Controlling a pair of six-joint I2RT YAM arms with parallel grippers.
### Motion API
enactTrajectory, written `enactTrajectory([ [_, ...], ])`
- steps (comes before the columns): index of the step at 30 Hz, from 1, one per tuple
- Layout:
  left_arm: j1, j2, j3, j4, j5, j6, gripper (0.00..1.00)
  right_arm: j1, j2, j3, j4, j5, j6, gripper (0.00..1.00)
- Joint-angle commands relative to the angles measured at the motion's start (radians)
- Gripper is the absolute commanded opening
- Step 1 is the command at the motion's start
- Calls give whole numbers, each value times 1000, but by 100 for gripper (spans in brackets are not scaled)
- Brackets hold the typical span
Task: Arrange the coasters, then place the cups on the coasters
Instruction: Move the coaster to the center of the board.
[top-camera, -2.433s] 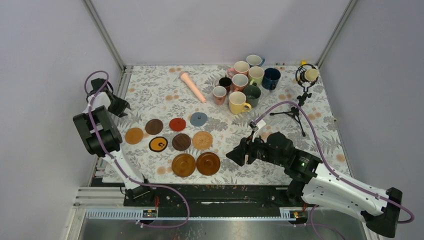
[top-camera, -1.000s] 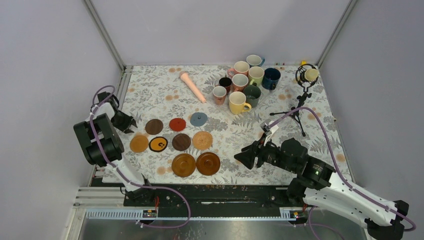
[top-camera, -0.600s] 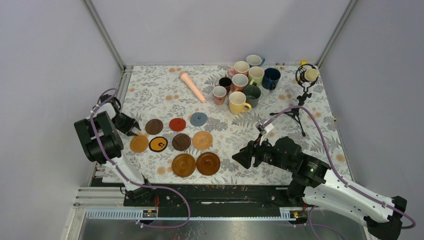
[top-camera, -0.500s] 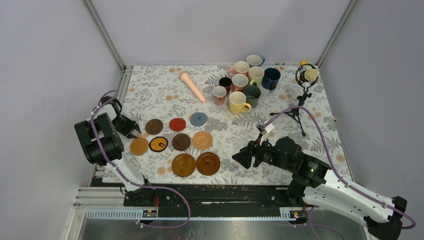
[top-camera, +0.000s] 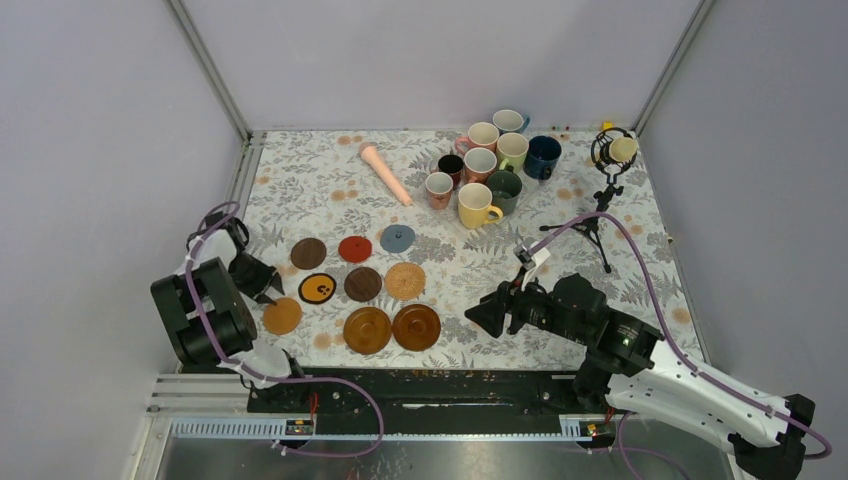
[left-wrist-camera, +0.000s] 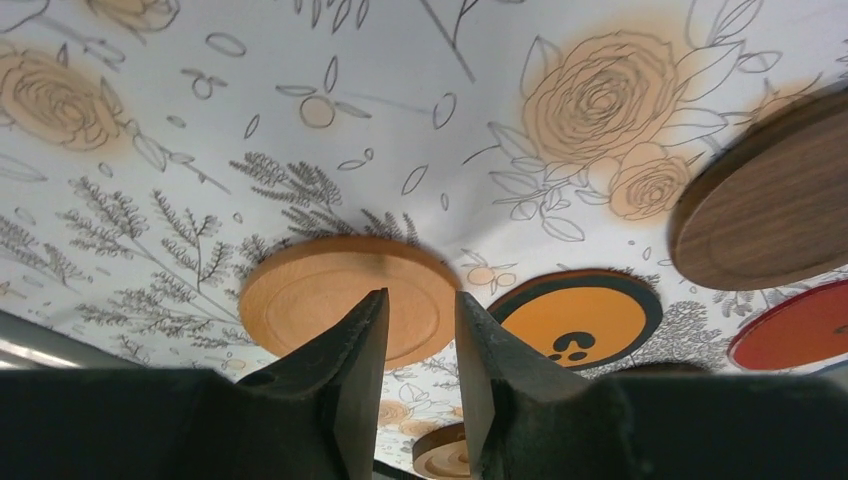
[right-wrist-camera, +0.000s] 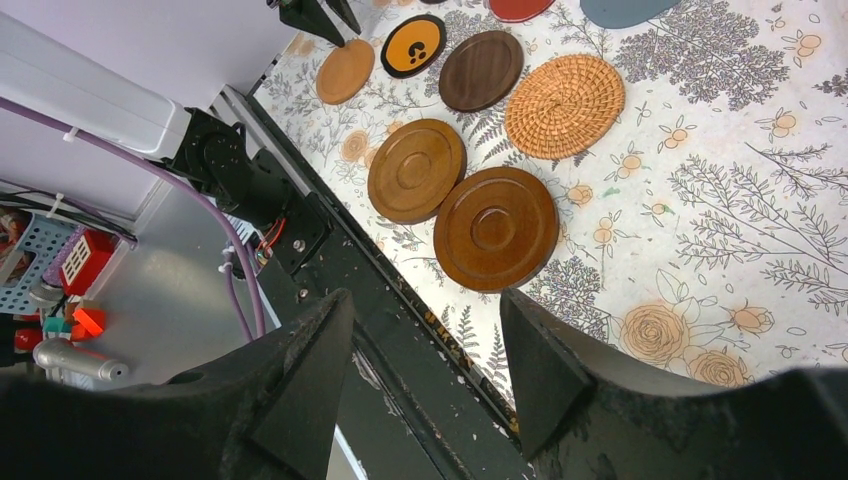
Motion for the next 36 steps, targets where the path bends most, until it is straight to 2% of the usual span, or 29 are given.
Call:
enactTrajectory([
  [1,13,-67,6,-7,-116,-48,33,-4,-15,1,43,18,-3,64],
  [3,20,-112,2,2,-186,-82,37,-3,-24,-2,41,18,-6,64],
  [5,23,-136,-10,31,-237,-92,48,-5,-34,-4,34,24,-10,64],
  [9,27,-81,15,47,-285,-66,56,-4,-57,-7,19,29,-17,64],
  [12,38,-1,62,59,-272,-26,52,-4,-72,-13,17,29,-22,65],
  [14,54,39,74,91,-182,-4,44,-4,-73,-14,18,29,-27,65],
  [18,59,91,72,96,-107,-3,39,-4,-66,-12,17,28,-29,65],
  [23,58,72,16,67,-64,-8,38,-4,-77,-22,17,54,-32,65],
  [28,58,40,-70,41,-25,-7,40,-4,-84,16,-40,110,-110,67],
  [36,51,26,-71,-17,52,-31,41,-4,-121,53,-109,192,-175,69],
])
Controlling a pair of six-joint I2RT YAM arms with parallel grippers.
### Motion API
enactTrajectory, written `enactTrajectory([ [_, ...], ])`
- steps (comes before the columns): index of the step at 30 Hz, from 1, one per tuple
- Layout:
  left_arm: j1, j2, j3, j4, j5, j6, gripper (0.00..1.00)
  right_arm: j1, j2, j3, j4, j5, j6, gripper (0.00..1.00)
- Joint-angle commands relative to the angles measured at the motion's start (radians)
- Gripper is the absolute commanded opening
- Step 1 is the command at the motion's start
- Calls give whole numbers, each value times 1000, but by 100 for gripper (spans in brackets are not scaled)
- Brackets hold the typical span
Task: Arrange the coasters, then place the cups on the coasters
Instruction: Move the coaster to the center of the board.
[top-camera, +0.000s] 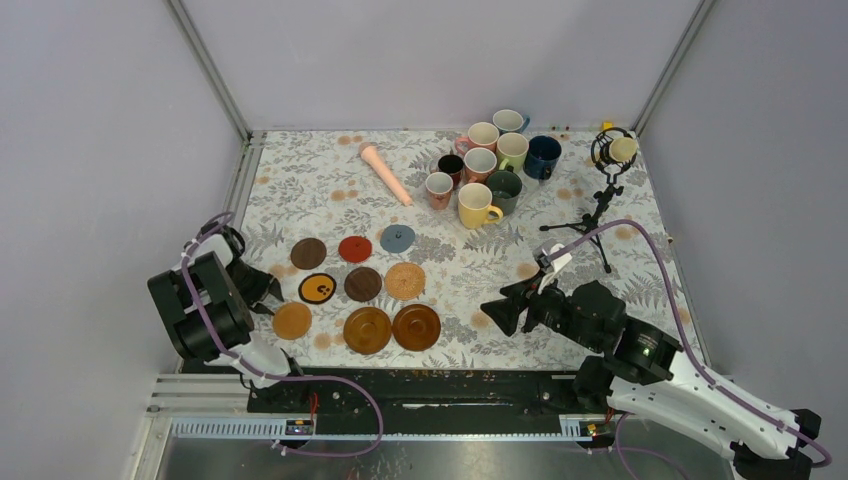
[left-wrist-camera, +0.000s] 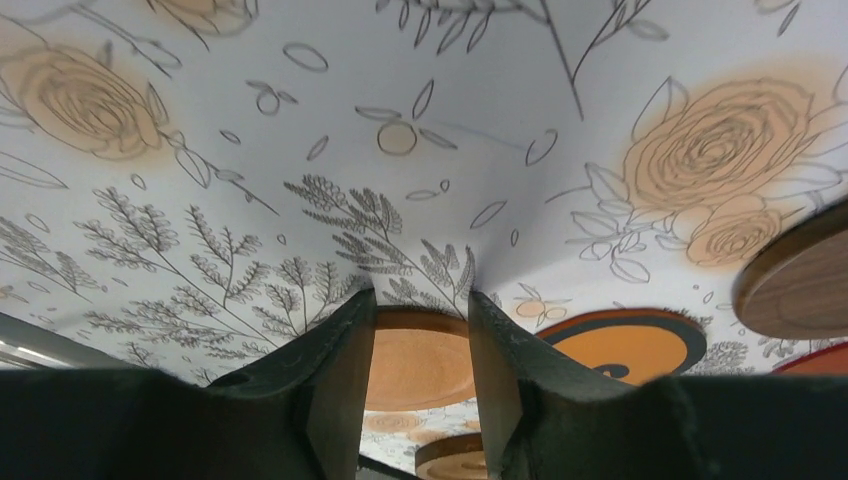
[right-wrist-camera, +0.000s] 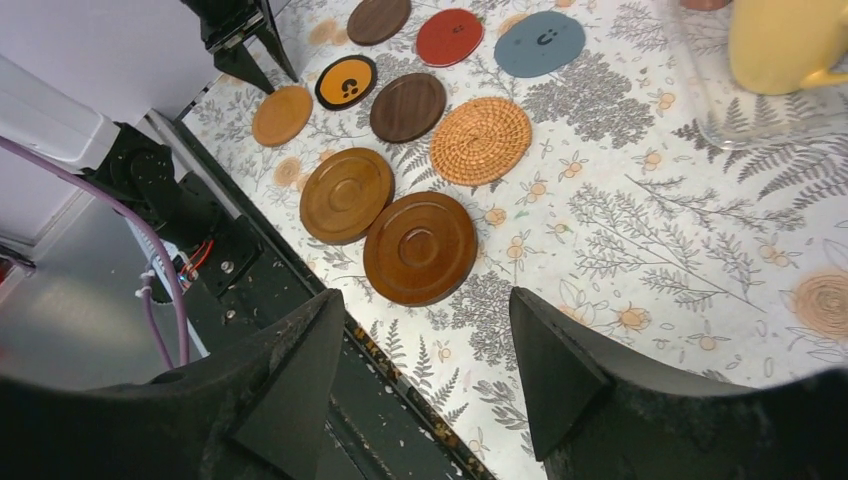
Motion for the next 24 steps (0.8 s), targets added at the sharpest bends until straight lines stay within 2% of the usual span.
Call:
enactTrajectory([
  [1,-3,-18,-42,-27,84,-19,41,-4,-20,45,-16,71,-53,70],
  [4,-6,-19,-78,-4,138,-43,40,-4,-15,36,0,66,-43,70],
  [8,-17,-30,-76,-21,98,-55,38,-4,1,40,5,48,-37,70],
  [16,-35,-84,-123,-19,144,-97,32,-4,-4,42,5,73,-52,71],
  [24,-62,-121,-117,-65,109,-114,32,-4,-23,40,-5,78,-48,71],
])
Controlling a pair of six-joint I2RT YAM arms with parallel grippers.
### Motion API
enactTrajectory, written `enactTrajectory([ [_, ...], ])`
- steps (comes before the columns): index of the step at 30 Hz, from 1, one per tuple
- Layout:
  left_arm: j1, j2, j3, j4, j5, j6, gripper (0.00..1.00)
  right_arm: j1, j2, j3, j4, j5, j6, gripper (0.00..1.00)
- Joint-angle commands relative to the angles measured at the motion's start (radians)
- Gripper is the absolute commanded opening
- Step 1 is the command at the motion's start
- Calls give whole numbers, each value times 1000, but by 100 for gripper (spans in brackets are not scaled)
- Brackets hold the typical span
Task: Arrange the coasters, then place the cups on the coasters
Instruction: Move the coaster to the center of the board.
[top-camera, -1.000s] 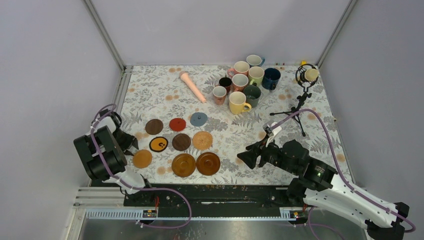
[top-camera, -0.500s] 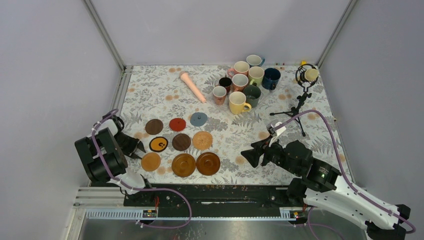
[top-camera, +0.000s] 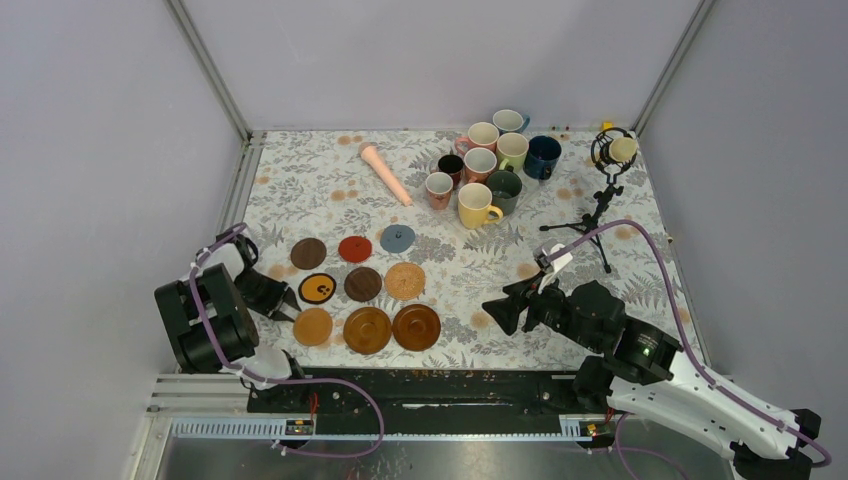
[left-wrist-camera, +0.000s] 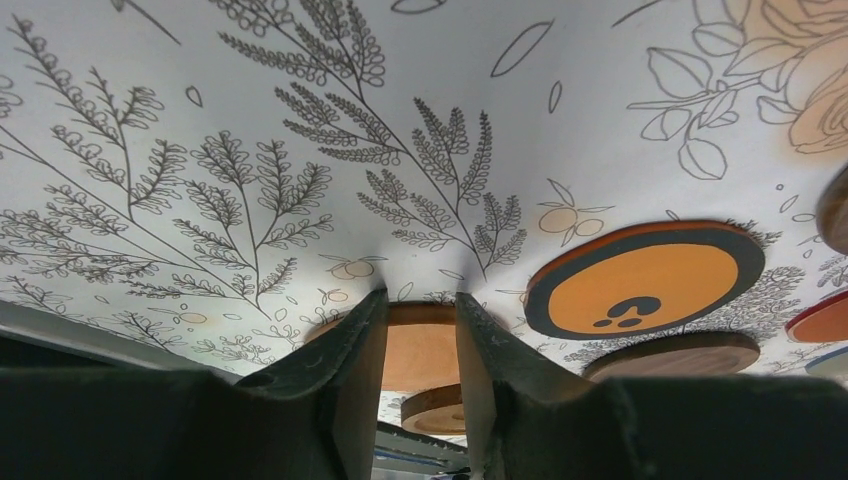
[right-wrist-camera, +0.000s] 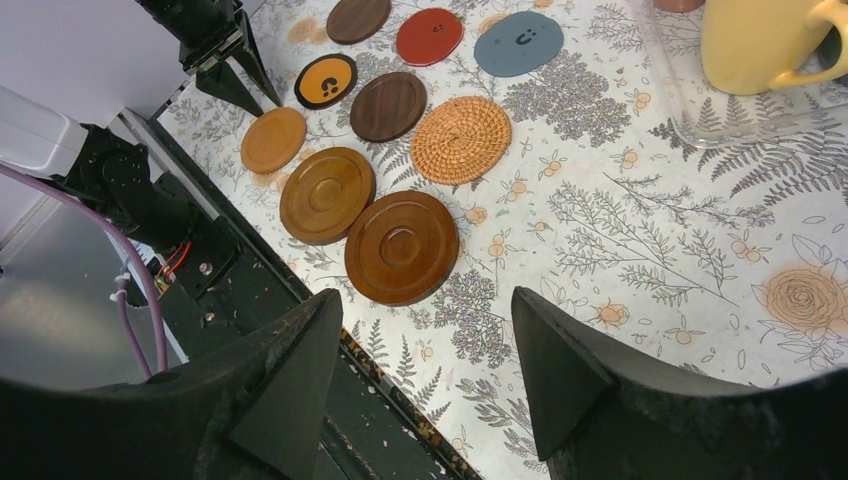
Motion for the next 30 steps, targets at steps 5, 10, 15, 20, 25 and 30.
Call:
enactTrajectory([
  [5,-3,-65,-28,-31,5,-40,32,-4,-36,34,9,46,-18,71],
  [10,-6,-82,-30,-40,-4,-45,32,-4,-44,37,6,46,-18,71],
  [15,-20,-89,-38,-42,-1,-53,32,-4,-52,39,-1,51,-16,71],
  [20,-36,-94,-41,-52,-11,-58,31,-4,-57,42,-2,43,-7,72],
  [25,-49,-120,-30,-88,-37,-61,31,-4,-66,46,-12,43,-1,71],
  [30,-49,-196,56,-142,-71,-54,33,-4,-69,46,-33,51,8,72],
])
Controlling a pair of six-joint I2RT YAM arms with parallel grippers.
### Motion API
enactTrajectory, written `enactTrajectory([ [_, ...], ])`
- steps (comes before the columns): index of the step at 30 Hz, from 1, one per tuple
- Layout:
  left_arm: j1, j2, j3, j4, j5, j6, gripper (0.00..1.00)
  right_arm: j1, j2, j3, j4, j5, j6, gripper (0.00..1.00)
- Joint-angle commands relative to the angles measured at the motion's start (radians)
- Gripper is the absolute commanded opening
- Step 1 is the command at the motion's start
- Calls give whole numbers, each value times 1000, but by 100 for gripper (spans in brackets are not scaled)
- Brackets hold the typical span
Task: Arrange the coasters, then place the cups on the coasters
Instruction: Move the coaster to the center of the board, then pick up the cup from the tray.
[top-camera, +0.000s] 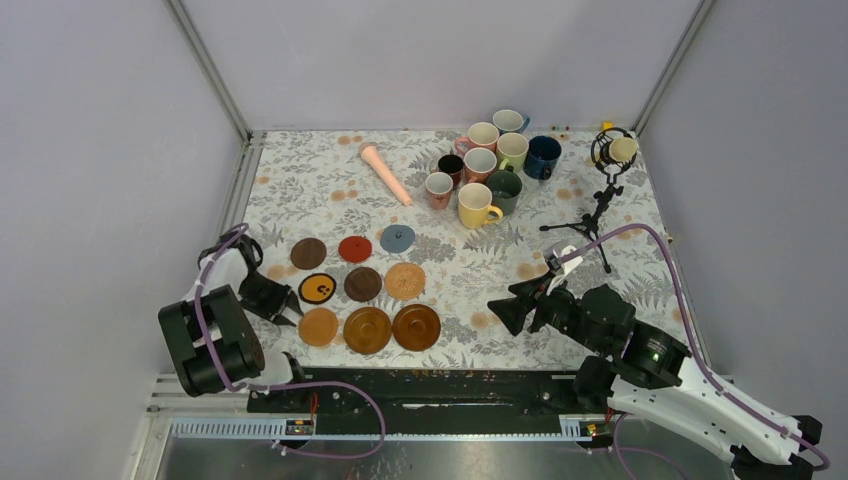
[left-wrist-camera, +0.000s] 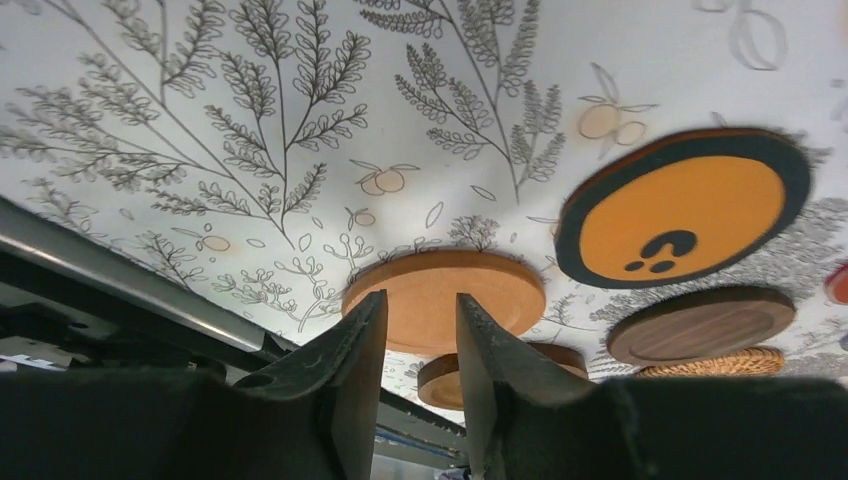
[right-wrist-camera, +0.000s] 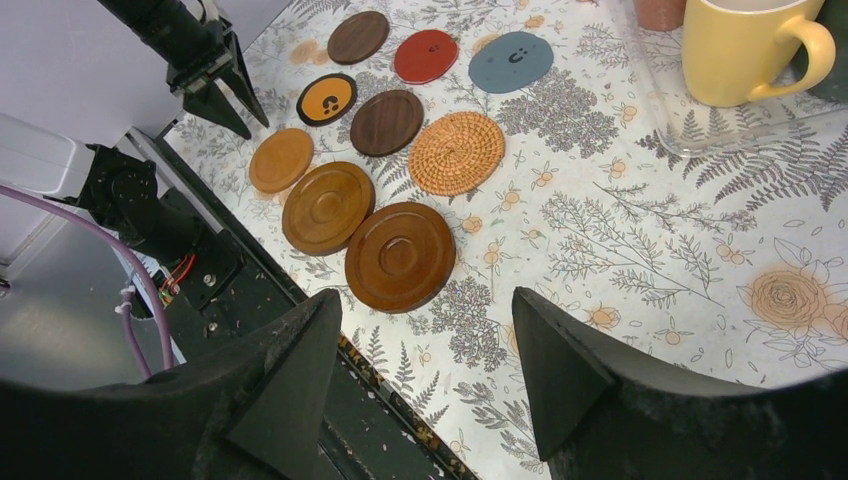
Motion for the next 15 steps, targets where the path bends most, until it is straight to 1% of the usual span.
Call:
enactTrajectory([
  [1,0,-116,105,-55,-38,-6,34,-4,-8,47,-17,26,11,72],
  [4,-3,-203,113,0,50,5,36,-4,-4,52,-19,20,19,72],
  [6,-16,-243,58,77,172,1,36,-4,1,58,-17,20,17,72],
  [7,-33,-255,36,111,206,-8,36,-4,6,61,-17,19,18,72],
  [9,-84,-253,24,160,229,-11,37,-4,15,64,-17,13,17,71],
  [12,-136,-223,40,177,200,10,39,-4,20,66,-18,1,20,72],
  [14,-140,-218,31,234,241,7,40,-4,20,59,-17,2,19,71],
  [15,-143,-222,28,272,283,2,41,-4,22,56,-14,11,18,71],
])
